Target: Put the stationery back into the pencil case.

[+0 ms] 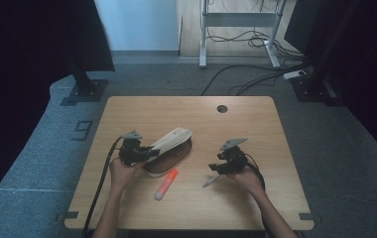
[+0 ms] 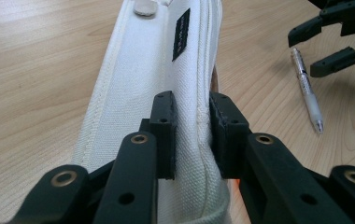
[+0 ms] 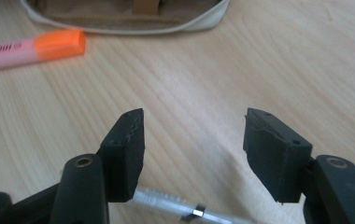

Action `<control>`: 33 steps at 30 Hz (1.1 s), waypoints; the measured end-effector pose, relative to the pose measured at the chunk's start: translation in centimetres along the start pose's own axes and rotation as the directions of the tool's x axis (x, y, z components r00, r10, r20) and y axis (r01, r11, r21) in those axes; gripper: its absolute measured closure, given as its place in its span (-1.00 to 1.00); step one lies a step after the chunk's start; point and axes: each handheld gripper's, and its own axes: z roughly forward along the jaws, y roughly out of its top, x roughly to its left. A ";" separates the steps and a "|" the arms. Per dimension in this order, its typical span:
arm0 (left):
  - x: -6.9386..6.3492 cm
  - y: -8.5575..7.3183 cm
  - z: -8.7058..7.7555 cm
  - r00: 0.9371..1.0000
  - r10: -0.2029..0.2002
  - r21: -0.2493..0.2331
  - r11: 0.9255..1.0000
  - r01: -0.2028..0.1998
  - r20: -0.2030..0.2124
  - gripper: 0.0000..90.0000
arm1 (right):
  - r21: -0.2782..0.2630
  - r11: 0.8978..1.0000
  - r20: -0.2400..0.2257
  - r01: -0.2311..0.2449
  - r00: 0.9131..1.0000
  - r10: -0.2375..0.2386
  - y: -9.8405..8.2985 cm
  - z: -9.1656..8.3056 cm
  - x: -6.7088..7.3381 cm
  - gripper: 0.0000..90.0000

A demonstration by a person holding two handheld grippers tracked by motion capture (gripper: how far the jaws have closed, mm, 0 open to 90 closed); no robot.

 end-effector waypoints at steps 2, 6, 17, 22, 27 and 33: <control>0.0 0.0 0.0 1.000 0.000 0.000 1.000 0.000 0.000 0.62 | 0.007 1.000 -0.002 0.005 1.000 -0.005 -0.3 -0.1 0.1 -0.13; 0.0 0.0 0.0 1.000 -0.001 0.002 1.000 0.001 0.002 0.62 | 0.012 1.000 -0.015 0.003 1.000 -0.003 -0.9 -0.4 0.2 -0.13; 0.1 0.0 0.0 1.000 -0.002 0.004 1.000 0.002 0.010 0.61 | 0.049 0.999 -0.055 0.016 0.998 -0.013 -2.4 -0.3 0.4 -0.14; 0.1 0.0 0.0 1.000 -0.005 0.004 1.000 0.005 0.014 0.61 | 0.067 0.997 -0.070 0.029 0.997 -0.025 -2.7 0.1 0.4 -0.14; 0.2 0.0 0.0 1.000 -0.005 0.005 1.000 0.005 0.017 0.61 | 0.070 0.997 -0.076 0.041 0.996 -0.036 -2.9 0.3 0.5 -0.07; 0.2 0.0 0.1 1.000 -0.005 0.006 1.000 0.005 0.019 0.60 | 0.073 0.992 -0.042 0.103 0.994 -0.101 -2.9 0.3 1.2 0.25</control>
